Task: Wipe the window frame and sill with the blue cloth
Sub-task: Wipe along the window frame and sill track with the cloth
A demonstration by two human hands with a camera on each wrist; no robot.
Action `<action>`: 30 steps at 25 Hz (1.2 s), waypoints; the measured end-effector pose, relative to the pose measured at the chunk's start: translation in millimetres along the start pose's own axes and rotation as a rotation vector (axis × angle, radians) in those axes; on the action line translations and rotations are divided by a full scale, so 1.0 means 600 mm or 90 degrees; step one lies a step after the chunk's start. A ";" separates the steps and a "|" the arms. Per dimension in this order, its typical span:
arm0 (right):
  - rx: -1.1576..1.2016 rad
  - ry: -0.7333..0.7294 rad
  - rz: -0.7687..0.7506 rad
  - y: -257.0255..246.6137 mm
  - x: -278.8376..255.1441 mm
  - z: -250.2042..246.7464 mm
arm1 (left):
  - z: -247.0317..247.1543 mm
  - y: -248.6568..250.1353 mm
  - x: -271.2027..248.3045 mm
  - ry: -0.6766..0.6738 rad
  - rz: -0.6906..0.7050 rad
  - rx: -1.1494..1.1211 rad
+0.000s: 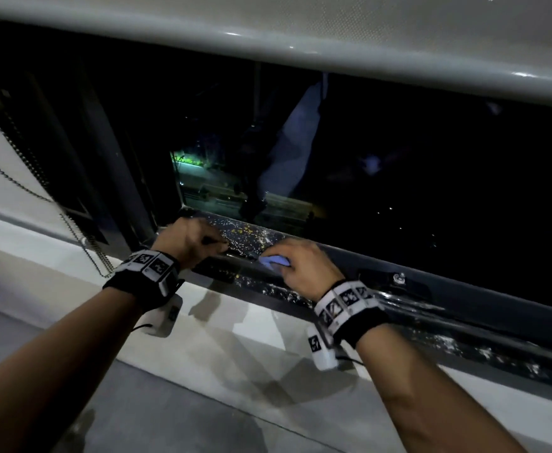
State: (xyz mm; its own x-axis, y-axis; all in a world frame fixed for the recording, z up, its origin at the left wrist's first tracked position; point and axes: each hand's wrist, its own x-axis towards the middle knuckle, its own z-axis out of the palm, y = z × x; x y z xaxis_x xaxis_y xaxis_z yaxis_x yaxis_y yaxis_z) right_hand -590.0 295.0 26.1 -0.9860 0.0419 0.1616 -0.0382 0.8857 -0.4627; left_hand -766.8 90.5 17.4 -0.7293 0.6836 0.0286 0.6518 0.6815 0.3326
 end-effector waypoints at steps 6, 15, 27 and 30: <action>-0.035 0.184 0.228 0.046 -0.026 -0.046 | -0.005 -0.012 0.000 -0.015 0.035 0.051; 0.058 0.290 0.118 -0.025 -0.050 0.035 | 0.010 -0.040 0.008 -0.027 0.084 0.037; 0.004 0.176 0.136 -0.079 -0.012 0.045 | 0.004 -0.045 0.006 -0.023 0.135 0.041; -0.171 0.310 0.331 -0.013 -0.007 0.005 | 0.010 -0.047 0.004 -0.015 0.125 0.033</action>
State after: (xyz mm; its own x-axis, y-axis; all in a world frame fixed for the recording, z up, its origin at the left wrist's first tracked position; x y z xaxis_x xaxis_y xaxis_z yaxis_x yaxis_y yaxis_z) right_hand -585.9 286.3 26.2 -0.6812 0.6280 0.3762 0.5135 0.7762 -0.3658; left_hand -785.8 74.5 2.6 -0.5820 0.8106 0.0654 0.7915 0.5461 0.2744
